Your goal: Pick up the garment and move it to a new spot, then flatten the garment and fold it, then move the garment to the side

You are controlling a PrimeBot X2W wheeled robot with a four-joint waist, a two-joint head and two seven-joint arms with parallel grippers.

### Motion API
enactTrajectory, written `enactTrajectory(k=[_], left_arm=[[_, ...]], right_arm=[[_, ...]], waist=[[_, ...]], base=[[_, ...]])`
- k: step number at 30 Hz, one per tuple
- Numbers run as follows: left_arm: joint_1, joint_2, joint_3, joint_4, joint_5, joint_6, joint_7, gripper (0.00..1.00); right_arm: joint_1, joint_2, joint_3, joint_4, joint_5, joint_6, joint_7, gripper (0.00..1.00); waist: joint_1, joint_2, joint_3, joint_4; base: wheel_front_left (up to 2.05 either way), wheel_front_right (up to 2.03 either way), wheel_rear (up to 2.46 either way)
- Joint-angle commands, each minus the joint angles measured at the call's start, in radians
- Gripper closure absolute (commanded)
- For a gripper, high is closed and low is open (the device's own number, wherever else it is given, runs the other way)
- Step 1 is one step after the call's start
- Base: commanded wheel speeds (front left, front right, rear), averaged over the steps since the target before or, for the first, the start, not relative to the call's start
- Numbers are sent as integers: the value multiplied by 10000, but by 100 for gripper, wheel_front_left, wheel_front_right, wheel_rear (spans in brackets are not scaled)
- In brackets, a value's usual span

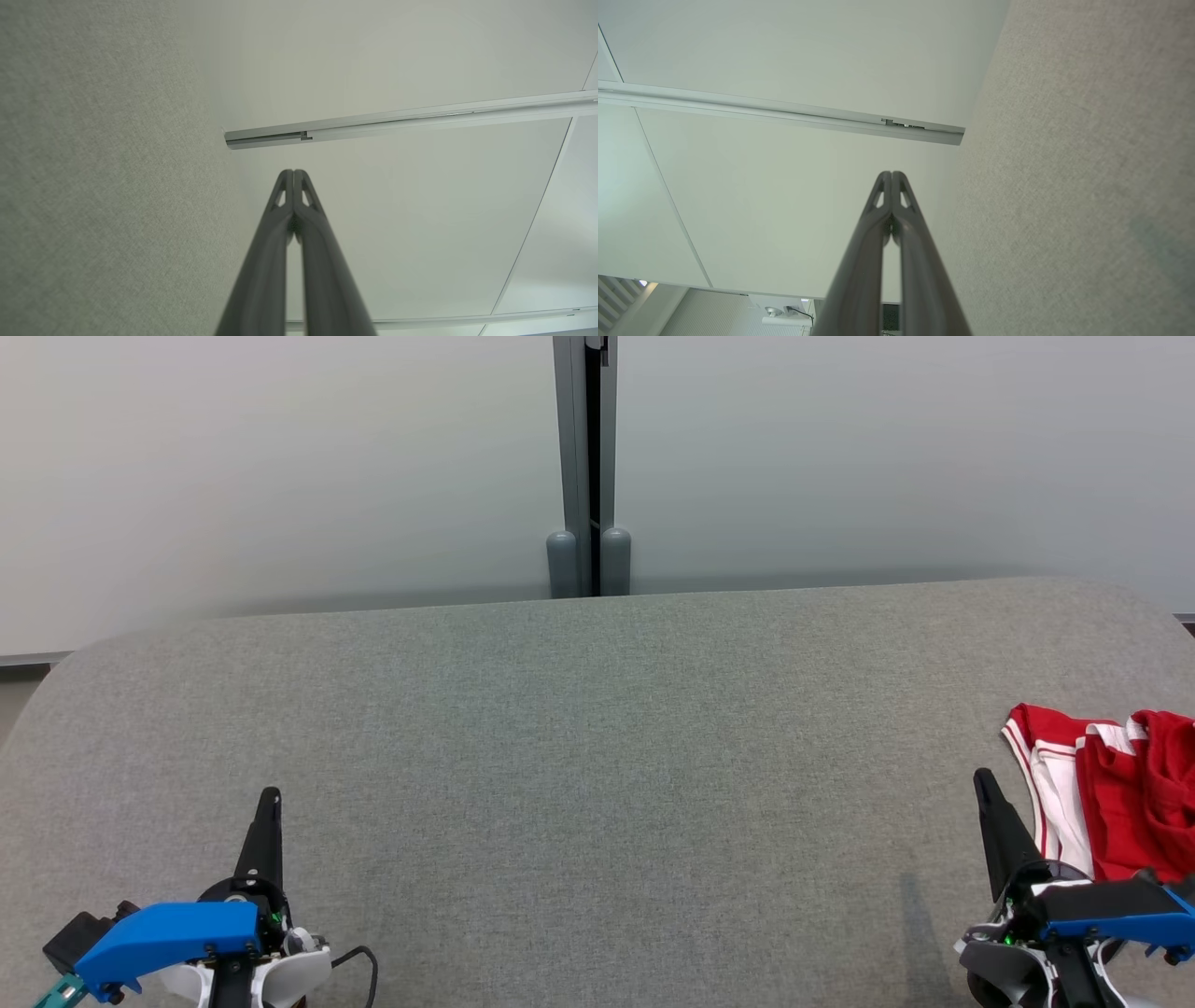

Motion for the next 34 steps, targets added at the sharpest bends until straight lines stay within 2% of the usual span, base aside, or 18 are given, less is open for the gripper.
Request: enactTrajectory(k=[1,20,34], left_arm=[[-146,19,66,-92,-140,-67,47,100],[-194,19,244,-346,-1467,-219,406,100],[-180,19,239,-335,-1428,-196,398,100]], right_arm=[[109,-52,-39,-113,182,4,48,100],[268,-58,-155,-496,1570,4,409,100],[243,-57,-148,-485,1528,4,403,100]], waist=[[0,0,1,0],[0,0,14,-10],[0,0,14,-10]], base=[[0,0,0],[0,0,0],[0,0,0]])
